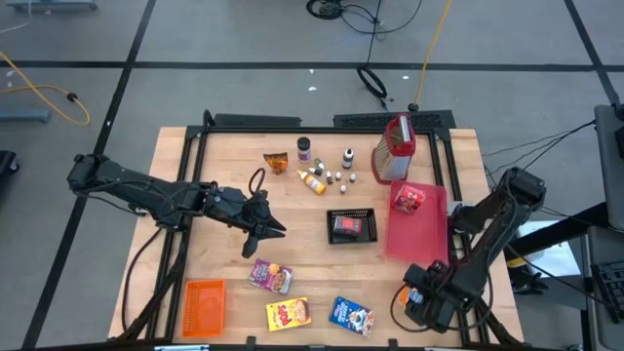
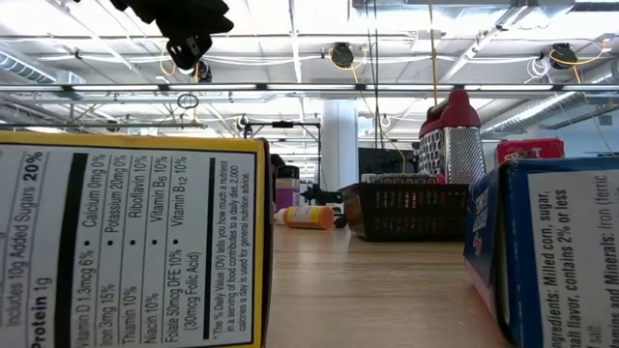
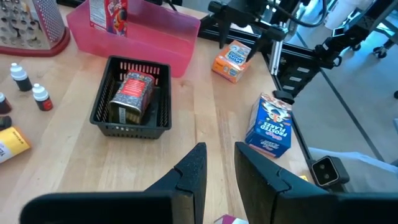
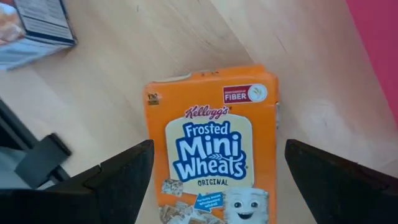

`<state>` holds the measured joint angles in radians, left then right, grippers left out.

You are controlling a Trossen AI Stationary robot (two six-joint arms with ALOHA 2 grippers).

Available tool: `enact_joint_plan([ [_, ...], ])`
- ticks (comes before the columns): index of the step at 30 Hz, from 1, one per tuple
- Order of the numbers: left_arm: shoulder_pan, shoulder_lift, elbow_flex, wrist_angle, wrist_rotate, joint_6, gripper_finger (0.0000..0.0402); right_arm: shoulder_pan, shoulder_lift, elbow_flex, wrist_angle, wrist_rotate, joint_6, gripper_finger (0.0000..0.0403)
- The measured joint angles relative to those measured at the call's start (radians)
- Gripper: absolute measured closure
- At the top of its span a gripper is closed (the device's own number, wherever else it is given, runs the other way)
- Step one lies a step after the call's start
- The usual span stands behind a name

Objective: Pick & Place Kitchen Items
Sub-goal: Put the orange cereal box into the red bin

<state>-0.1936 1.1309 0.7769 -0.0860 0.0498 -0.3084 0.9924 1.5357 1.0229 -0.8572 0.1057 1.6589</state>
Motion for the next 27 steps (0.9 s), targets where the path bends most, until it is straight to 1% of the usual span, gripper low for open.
enact_joint_plan([
  [3,0.000,0.000,0.000,0.000,0.000,-0.004,0.0321,0.000,0.011,-0.015,0.030,-0.001,-0.022,0.0046],
  [7,0.000,0.000,0.000,0.000,0.000,-0.005,0.0321,0.000,0.010,-0.073,0.167,0.001,-0.024,0.0046],
  [11,0.000,0.000,0.000,0.000,0.000,-0.004,0.0321,0.000,0.009,-0.110,0.238,0.003,-0.022,0.0046],
  [16,0.000,0.000,0.000,0.000,0.000,-0.003,0.0321,0.001,0.009,-0.148,0.312,0.050,-0.030,0.0046],
  [24,0.000,0.000,0.000,0.000,0.000,-0.004,0.0321,-0.004,0.013,-0.204,0.526,0.058,-0.158,0.0046],
  [27,0.000,0.000,0.000,0.000,0.000,-0.004,0.0321,-0.011,0.012,-0.224,0.570,0.056,-0.168,0.0046],
])
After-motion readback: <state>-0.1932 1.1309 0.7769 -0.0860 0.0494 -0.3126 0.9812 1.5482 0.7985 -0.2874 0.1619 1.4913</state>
